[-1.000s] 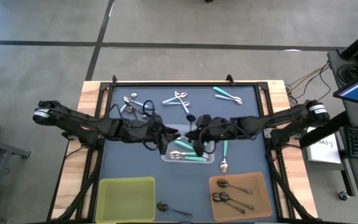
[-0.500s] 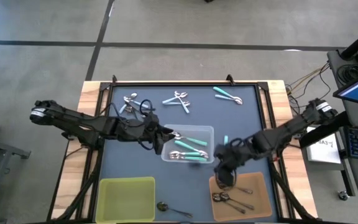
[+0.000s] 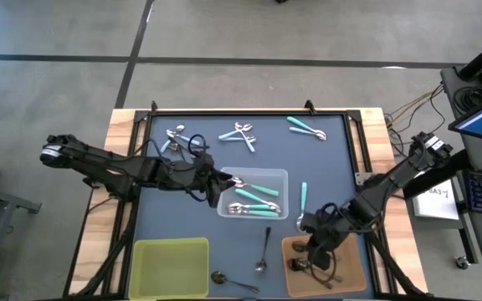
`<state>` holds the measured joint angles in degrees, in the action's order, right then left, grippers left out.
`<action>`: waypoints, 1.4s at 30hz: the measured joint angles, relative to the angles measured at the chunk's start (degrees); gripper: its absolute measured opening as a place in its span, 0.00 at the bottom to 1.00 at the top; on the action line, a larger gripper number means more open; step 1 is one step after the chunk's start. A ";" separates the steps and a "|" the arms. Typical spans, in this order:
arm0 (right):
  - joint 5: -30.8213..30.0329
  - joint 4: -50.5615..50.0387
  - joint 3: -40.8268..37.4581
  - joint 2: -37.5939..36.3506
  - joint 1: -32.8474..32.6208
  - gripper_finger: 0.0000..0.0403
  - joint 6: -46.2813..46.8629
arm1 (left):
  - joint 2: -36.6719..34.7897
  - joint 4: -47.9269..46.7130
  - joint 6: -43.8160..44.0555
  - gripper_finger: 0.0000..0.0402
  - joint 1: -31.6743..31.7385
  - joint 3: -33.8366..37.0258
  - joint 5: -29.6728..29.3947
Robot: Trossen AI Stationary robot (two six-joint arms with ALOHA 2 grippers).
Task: Sort silverware by color (type)
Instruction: Put the black spoon into the orange bin
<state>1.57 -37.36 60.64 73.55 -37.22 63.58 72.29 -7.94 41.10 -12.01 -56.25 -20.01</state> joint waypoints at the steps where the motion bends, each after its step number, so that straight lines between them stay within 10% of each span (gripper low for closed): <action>1: -0.02 -0.14 0.00 0.05 -0.46 0.02 0.25 | 0.00 0.00 0.02 0.31 0.00 0.00 0.01; 18: -0.24 0.14 0.00 4.41 2.22 0.03 -9.70 | 0.00 -8.00 2.12 0.31 -0.64 0.00 7.17; 42: 0.45 18.38 0.04 12.96 9.91 0.35 -64.87 | -0.02 -15.53 7.03 0.31 -8.46 0.02 8.63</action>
<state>2.03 -18.98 60.69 86.50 -27.31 -1.29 72.27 -23.47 48.13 -20.47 -56.23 -11.38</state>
